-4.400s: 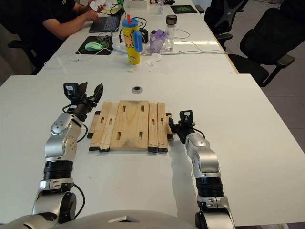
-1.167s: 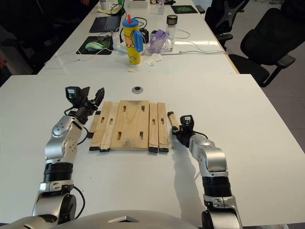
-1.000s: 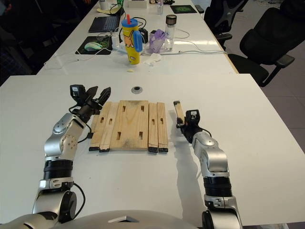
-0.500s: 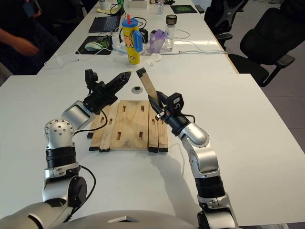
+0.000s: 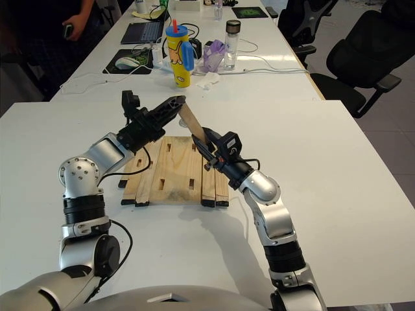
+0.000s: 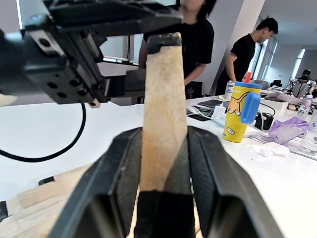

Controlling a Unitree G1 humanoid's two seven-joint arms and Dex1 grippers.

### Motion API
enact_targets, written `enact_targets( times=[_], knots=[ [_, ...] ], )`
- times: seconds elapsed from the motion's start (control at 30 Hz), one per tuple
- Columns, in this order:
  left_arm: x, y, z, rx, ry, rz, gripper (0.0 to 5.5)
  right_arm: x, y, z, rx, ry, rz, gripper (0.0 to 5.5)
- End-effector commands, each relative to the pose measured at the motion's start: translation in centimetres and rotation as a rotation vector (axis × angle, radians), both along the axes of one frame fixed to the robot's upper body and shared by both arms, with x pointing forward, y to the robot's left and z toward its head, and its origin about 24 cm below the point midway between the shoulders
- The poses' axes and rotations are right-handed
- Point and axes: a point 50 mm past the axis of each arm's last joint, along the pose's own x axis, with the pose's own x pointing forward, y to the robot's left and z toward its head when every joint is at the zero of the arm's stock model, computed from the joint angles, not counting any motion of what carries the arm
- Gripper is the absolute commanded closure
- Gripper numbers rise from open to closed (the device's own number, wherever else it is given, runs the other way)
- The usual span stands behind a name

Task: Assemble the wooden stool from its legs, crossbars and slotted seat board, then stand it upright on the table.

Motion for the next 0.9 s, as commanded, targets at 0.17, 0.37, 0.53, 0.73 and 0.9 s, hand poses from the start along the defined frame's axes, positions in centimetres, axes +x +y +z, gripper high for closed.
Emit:
enact_targets(
  times=[0.17,0.37,0.53,0.73,0.9],
  knots=[
    [-0.1,-0.2,0.4,0.030,-0.012,-0.031,4.08,-0.1,0.0,0.3,0.004,-0.014,0.001,4.20],
    [-0.1,0.1,0.4,0.036,-0.014,-0.021,4.98,-0.1,-0.1,0.3,0.014,-0.003,0.003,4.20],
    [0.1,1.3,-0.2,0.065,-0.014,0.078,5.05,0.0,-0.4,-0.3,0.003,0.045,0.000,3.70],
    [-0.7,5.6,-0.2,0.106,-0.103,0.415,5.05,0.2,-2.8,-3.5,-0.163,0.158,-0.141,3.01],
    [-4.1,8.8,-3.8,0.264,-0.038,0.706,5.06,1.2,-5.5,-3.6,-0.097,0.213,-0.311,3.01]
  ],
)
